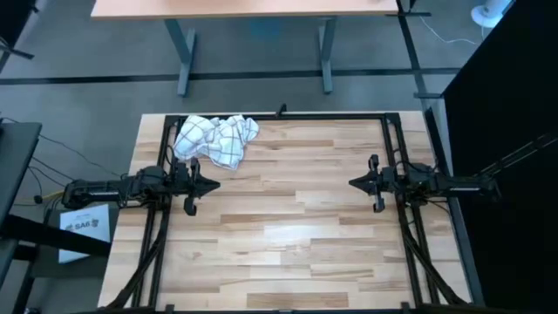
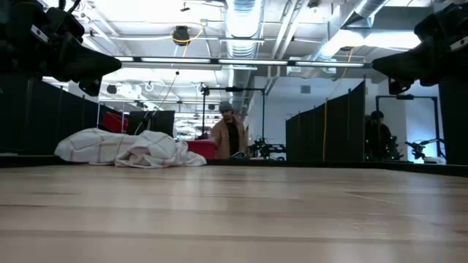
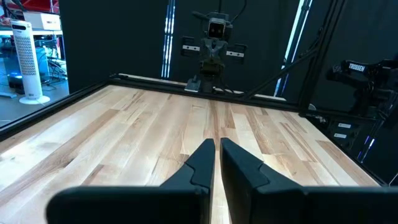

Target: Roll towel

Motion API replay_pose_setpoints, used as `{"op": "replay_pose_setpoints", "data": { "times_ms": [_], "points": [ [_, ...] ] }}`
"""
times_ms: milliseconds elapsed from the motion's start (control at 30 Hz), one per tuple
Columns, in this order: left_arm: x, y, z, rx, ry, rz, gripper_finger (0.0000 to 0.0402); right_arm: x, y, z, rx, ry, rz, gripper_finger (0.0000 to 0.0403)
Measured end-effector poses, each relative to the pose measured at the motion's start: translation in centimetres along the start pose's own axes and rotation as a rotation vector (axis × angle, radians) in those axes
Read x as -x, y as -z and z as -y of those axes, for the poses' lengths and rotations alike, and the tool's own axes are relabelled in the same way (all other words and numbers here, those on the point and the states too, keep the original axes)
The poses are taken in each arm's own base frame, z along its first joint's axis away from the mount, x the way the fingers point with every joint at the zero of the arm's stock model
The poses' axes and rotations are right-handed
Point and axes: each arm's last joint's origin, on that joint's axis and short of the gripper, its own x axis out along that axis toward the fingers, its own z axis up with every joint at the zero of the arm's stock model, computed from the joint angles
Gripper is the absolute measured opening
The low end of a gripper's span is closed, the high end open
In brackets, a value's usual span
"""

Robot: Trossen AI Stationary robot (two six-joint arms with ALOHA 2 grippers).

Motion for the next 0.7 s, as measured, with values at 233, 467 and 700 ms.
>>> {"op": "replay_pose_setpoints", "data": {
  "times_ms": [233, 467, 700],
  "points": [
    [0.00, 0.00, 0.00, 0.000, -0.001, 0.000, 0.0011, 0.00, 0.00, 0.00, 0.000, 0.000, 0.000, 0.0000],
    [0.00, -0.01, 0.00, 0.001, -0.001, 0.001, 0.0011, 0.00, 0.01, 0.00, 0.000, 0.000, -0.001, 0.0000],
    [0.05, -0.26, -0.08, 0.044, -0.037, 0.012, 0.0009, 0.00, 0.00, 0.00, 0.000, 0.000, 0.000, 0.0000]
  ]
}}
